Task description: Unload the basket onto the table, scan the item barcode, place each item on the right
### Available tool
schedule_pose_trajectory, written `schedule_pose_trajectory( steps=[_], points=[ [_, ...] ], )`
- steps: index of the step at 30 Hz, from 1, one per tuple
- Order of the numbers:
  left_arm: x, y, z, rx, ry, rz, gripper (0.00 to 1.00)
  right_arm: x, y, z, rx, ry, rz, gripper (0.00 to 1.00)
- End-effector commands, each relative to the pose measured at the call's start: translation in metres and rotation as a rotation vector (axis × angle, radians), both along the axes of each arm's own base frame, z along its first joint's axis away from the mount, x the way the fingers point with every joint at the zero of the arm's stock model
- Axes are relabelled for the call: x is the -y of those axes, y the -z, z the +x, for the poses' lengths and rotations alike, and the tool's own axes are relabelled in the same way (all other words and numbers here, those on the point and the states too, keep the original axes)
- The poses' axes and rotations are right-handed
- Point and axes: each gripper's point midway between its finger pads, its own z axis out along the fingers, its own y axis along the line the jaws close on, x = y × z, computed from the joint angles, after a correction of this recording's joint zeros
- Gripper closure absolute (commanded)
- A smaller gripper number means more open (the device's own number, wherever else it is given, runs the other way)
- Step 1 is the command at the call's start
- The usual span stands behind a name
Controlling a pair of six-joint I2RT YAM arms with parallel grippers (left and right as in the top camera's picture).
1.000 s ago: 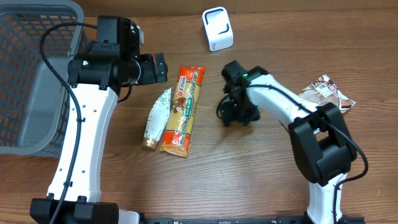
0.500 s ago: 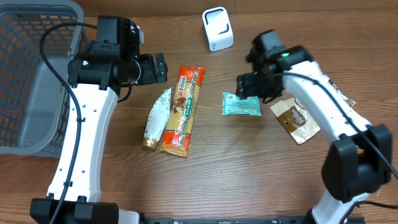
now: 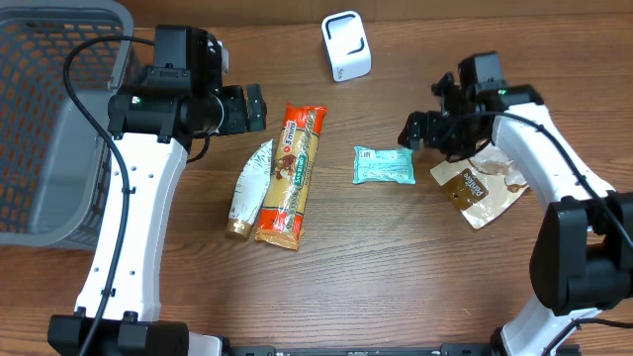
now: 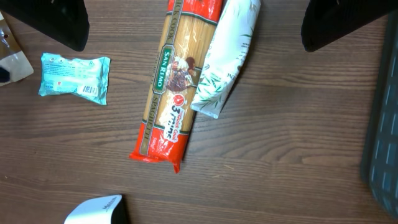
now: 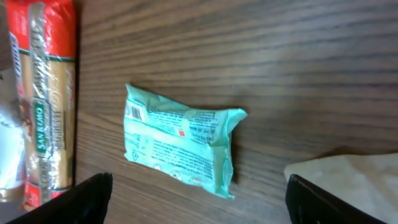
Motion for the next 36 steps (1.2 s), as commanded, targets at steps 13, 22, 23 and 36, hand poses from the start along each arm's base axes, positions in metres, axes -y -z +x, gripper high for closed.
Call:
schedule_pose_trajectory(
  steps=[13,22,23,36],
  points=[
    [0.000,-0.011,0.000,0.033,0.014,0.008,0.00,-0.011,0.049,-0.018,-0.095,-0.056,0.052,0.09],
    [0.000,-0.011,0.000,0.033,0.014,0.007,0.00,-0.015,0.047,-0.018,-0.095,-0.062,0.078,0.09],
    [0.000,-0.011,0.000,0.033,0.014,0.007,0.00,-0.015,0.047,-0.018,-0.095,-0.062,0.078,0.09],
    [0.000,-0.011,0.000,0.033,0.014,0.007,0.00,-0.014,0.048,-0.018,-0.086,-0.080,0.071,0.04]
  ],
)
